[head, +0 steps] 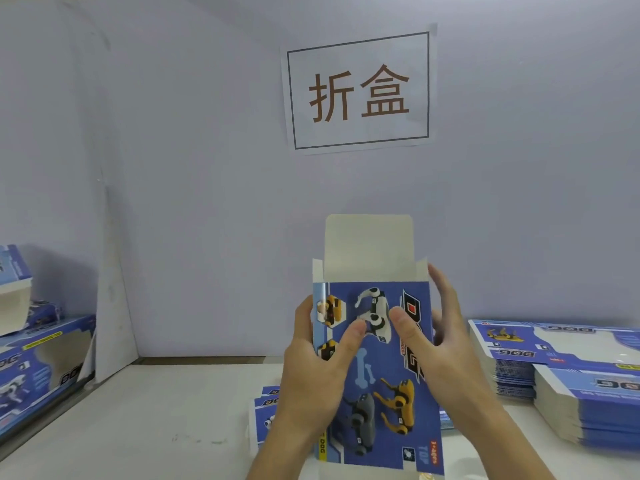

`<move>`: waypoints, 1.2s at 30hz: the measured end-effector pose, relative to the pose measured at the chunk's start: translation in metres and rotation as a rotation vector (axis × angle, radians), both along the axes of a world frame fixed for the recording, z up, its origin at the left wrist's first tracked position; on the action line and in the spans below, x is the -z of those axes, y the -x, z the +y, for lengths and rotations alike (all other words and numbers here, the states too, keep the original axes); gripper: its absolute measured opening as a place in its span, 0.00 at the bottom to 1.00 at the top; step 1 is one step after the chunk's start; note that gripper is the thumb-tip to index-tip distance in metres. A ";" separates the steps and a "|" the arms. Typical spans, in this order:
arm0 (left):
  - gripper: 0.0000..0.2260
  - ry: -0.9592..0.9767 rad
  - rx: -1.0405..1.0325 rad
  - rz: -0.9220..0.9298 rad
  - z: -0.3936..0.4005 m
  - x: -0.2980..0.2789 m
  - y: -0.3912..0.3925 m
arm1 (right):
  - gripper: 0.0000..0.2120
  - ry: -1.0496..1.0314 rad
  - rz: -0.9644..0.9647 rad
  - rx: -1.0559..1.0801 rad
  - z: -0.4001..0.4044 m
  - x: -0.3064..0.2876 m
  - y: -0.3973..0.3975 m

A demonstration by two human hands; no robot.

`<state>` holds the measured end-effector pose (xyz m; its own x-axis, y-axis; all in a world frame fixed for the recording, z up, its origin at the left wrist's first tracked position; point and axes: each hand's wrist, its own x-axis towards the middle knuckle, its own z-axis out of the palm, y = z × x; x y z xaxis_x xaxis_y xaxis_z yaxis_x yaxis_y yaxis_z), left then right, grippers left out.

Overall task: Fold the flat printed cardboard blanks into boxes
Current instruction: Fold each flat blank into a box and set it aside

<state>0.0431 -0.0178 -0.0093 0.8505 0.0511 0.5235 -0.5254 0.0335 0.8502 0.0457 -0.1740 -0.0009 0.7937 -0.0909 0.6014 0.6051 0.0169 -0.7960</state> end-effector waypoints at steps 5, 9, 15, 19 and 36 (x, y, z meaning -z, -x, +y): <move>0.31 0.065 -0.029 0.000 0.007 -0.005 0.003 | 0.35 0.033 -0.059 -0.055 0.004 -0.007 0.011; 0.37 0.179 -0.095 -0.079 0.011 -0.016 0.010 | 0.37 0.066 -0.067 -0.161 0.009 -0.009 0.016; 0.29 0.132 -0.102 -0.227 0.008 -0.022 0.017 | 0.37 0.087 -0.077 -0.165 0.007 -0.015 0.019; 0.19 0.029 -0.160 -0.219 0.011 -0.024 0.018 | 0.26 0.082 -0.026 -0.200 0.005 -0.018 0.020; 0.19 0.191 -0.156 -0.081 0.010 -0.031 0.025 | 0.08 0.021 0.053 -0.066 0.017 -0.032 0.028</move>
